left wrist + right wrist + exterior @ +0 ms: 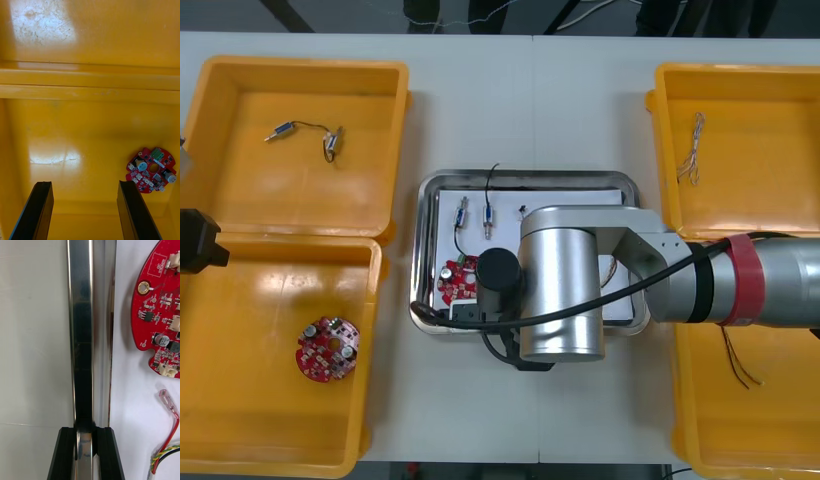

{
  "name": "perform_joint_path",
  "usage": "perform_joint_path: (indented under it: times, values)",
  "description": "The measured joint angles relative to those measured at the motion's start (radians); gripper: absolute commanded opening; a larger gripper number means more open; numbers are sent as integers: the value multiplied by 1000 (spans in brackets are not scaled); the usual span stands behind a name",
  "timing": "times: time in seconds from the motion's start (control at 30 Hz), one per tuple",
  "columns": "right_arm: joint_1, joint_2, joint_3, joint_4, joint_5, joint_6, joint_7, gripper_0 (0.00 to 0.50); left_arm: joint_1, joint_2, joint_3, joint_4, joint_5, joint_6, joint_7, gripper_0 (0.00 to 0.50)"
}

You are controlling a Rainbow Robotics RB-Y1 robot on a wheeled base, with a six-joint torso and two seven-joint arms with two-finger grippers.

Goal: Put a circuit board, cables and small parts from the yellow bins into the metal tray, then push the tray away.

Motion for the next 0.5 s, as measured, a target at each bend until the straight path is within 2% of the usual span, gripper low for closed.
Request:
perform_joint_path:
  times: [0.23, 0.5]
  values:
    - [-64, 0, 0, 57, -67, -9, 19, 0, 0, 0, 0, 0, 0, 0, 0, 500]
    - [-105, 0, 0, 104, -88, -18, 56, 0, 0, 0, 0, 0, 0, 0, 0, 500]
